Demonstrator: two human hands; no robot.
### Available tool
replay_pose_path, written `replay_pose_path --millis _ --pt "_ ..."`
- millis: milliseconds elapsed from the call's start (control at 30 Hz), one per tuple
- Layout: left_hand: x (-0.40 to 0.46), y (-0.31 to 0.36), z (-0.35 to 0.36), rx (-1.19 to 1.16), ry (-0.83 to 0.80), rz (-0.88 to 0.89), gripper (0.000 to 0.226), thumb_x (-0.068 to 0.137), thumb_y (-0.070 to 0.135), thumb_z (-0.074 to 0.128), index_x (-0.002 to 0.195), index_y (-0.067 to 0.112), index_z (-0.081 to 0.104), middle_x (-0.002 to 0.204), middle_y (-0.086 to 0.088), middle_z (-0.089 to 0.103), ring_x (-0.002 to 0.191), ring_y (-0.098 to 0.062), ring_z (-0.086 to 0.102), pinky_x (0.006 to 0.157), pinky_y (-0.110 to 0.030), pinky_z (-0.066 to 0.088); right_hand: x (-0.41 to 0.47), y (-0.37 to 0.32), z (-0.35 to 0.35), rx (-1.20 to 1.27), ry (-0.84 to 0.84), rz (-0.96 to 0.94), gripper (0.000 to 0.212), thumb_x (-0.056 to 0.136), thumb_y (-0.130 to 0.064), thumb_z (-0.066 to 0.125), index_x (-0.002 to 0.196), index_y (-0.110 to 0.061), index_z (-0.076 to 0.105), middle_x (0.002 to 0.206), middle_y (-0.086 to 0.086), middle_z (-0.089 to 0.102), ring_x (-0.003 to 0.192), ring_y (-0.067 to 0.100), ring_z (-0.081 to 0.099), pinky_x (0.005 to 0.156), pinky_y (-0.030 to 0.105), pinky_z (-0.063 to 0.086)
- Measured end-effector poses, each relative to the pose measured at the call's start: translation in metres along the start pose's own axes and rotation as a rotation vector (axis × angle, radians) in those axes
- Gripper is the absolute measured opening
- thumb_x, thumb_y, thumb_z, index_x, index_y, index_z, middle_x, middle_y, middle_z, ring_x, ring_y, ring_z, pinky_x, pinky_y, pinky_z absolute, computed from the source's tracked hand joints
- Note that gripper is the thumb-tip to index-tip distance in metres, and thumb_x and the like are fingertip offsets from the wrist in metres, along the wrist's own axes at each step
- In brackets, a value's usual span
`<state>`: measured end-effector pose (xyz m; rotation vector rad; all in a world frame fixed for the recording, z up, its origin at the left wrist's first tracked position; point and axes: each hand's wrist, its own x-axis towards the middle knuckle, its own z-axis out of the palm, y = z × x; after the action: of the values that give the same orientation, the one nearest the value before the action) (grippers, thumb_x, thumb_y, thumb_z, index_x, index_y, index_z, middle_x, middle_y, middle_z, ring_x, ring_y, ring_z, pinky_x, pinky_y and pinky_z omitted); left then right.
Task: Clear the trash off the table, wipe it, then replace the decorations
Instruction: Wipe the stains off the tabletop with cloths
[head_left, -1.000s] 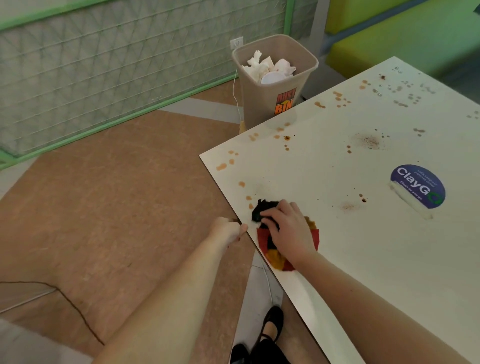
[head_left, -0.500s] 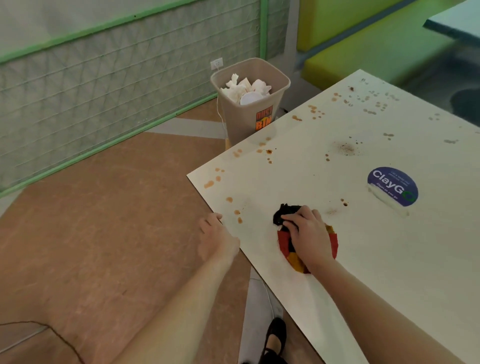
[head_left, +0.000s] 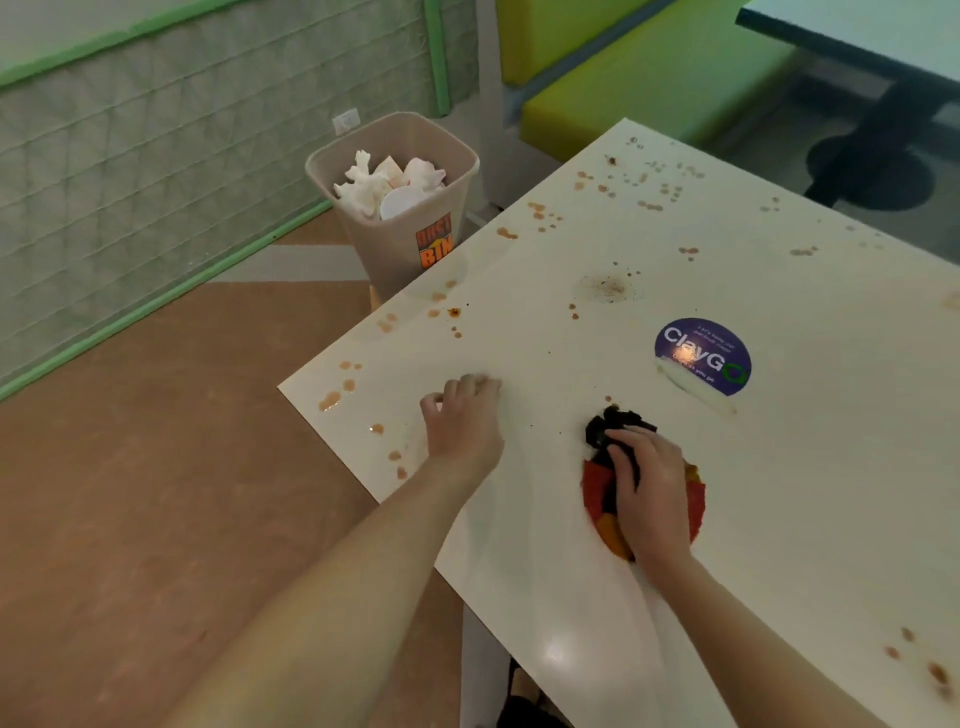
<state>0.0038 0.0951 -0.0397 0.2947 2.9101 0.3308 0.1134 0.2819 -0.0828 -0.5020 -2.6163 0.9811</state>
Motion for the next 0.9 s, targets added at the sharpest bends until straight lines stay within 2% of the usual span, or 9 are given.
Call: replay_pose_path --millis 100,200,367,467,567,667,767,833,900 --pt "0.015 -0.001 -0.001 0.138 -0.116 0.007 0.064 0.094 0.019 0.05 0.151 0.026 0.021 0.161 0.004 0.013 0.145 -0.013 0.015 0.116 -0.043 0.006 0.027 -0.002 0.003 0.181 0.087 0.135 0.021 0.1 -0.016 0.051 0.117 -0.021 0.063 0.116 -0.007 0.061 0.112 0.012 0.051 0.1 0.026 0.036" --pt "0.019 0.0 0.002 0.221 -0.154 0.003 0.069 0.097 0.02 0.047 0.155 0.025 0.01 0.163 0.004 0.005 0.148 -0.013 0.009 0.118 -0.045 0.0 0.053 -0.006 0.012 0.171 0.08 0.134 0.023 0.101 -0.018 0.049 0.119 -0.02 0.063 0.119 -0.006 0.062 0.115 0.013 0.051 0.102 0.026 0.036" --pt "0.024 0.001 0.004 0.251 -0.195 -0.026 0.076 0.095 0.016 0.051 0.155 0.025 0.005 0.163 0.004 0.001 0.148 -0.014 0.006 0.118 -0.043 0.002 0.041 -0.016 0.028 0.019 -0.065 -0.039 0.024 0.1 -0.017 0.052 0.118 -0.015 0.068 0.133 0.002 0.059 0.131 0.018 0.046 0.114 0.034 0.033" --pt "0.024 0.002 0.0 0.236 -0.21 -0.021 0.07 0.098 0.021 0.047 0.155 0.025 0.006 0.163 0.004 0.001 0.147 -0.014 0.007 0.118 -0.043 0.003 0.006 -0.017 0.033 -0.016 -0.185 -0.207 0.025 0.099 -0.018 0.054 0.118 -0.015 0.069 0.138 0.002 0.057 0.136 0.019 0.044 0.113 0.034 0.036" --pt "0.024 0.005 -0.003 0.242 -0.229 -0.025 0.07 0.099 0.024 0.047 0.155 0.025 0.006 0.163 0.005 0.001 0.147 -0.014 0.007 0.118 -0.042 0.002 0.014 -0.001 0.024 -0.093 -0.249 -0.38 0.027 0.097 -0.015 0.055 0.122 -0.016 0.068 0.142 0.002 0.055 0.137 0.021 0.045 0.109 0.035 0.042" --pt "0.026 0.005 -0.001 0.243 -0.227 -0.033 0.07 0.098 0.022 0.047 0.155 0.025 0.006 0.162 0.005 0.002 0.147 -0.014 0.008 0.118 -0.042 0.003 0.052 0.008 0.019 -0.127 -0.211 -0.28 0.032 0.094 -0.006 0.06 0.123 -0.017 0.068 0.142 0.002 0.055 0.136 0.021 0.046 0.106 0.041 0.046" --pt "0.026 0.005 0.001 0.241 -0.223 -0.036 0.073 0.096 0.02 0.05 0.155 0.025 0.007 0.162 0.004 0.004 0.146 -0.016 0.008 0.117 -0.041 0.005 0.072 0.004 0.023 -0.071 -0.146 -0.108 0.029 0.098 -0.01 0.055 0.123 -0.018 0.068 0.143 -0.001 0.053 0.14 0.017 0.04 0.108 0.043 0.044" --pt "0.027 0.004 0.001 0.235 -0.223 -0.031 0.074 0.095 0.019 0.052 0.155 0.024 0.008 0.162 0.004 0.004 0.146 -0.016 0.009 0.117 -0.041 0.006 0.056 -0.002 0.029 -0.052 -0.13 -0.097 0.029 0.098 -0.01 0.056 0.123 -0.017 0.068 0.143 0.0 0.053 0.141 0.017 0.039 0.111 0.042 0.041" --pt "0.027 0.003 0.0 0.229 -0.22 -0.021 0.073 0.096 0.022 0.051 0.155 0.025 0.008 0.162 0.004 0.005 0.145 -0.016 0.009 0.117 -0.04 0.006 0.027 -0.01 0.03 -0.045 -0.153 -0.172 0.028 0.097 -0.011 0.057 0.122 -0.016 0.068 0.143 0.0 0.054 0.14 0.017 0.041 0.113 0.04 0.038"
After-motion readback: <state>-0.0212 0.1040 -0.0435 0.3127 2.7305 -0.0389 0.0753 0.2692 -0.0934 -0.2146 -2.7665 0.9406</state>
